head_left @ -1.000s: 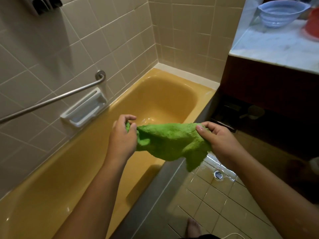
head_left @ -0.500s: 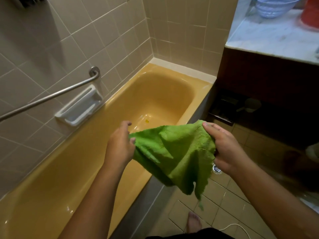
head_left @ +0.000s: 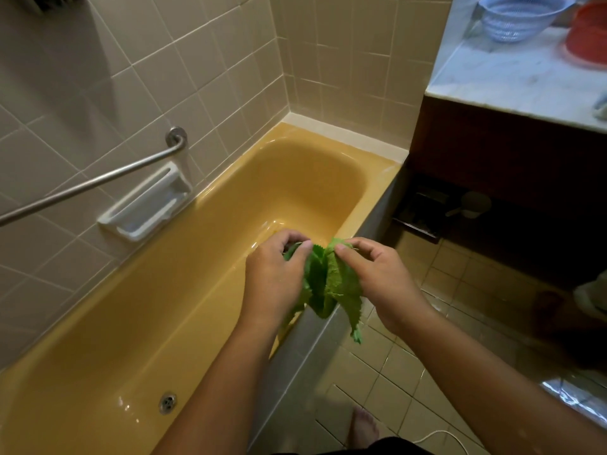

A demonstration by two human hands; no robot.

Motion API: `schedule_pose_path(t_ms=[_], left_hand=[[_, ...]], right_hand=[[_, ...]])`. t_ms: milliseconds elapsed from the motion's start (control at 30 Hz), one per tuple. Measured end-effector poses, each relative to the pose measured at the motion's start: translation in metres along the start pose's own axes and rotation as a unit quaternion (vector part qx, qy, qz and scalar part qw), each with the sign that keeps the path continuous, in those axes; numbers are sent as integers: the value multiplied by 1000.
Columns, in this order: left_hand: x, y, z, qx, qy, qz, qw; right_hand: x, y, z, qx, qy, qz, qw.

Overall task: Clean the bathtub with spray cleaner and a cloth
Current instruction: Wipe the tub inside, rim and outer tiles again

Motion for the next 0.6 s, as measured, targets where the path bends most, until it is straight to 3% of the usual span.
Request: schedule_pose_path(t_ms=[100, 367, 500, 600], left_hand=[[10, -6, -1, -87, -55, 128, 986], [21, 8, 5, -112, -140, 27, 983], [31, 11, 13, -195, -190, 156, 950], [38, 12, 19, -236, -206, 249, 916]], right_hand=[[4, -9, 0, -60, -11, 76, 995], [-8, -27, 2, -140, 25, 208, 968], [-10, -30, 11, -185, 25, 205, 961], [-8, -31, 17, -228, -36, 239, 943]])
Point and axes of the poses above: each hand's wrist, its own z-axis away from the middle knuckle, its own x-axis out of the palm, y = z × x, the point moved 7 cm from there along -z, towards the middle knuckle, and after that the axes turned 11 degrees about -x, right-handed, at the moved point
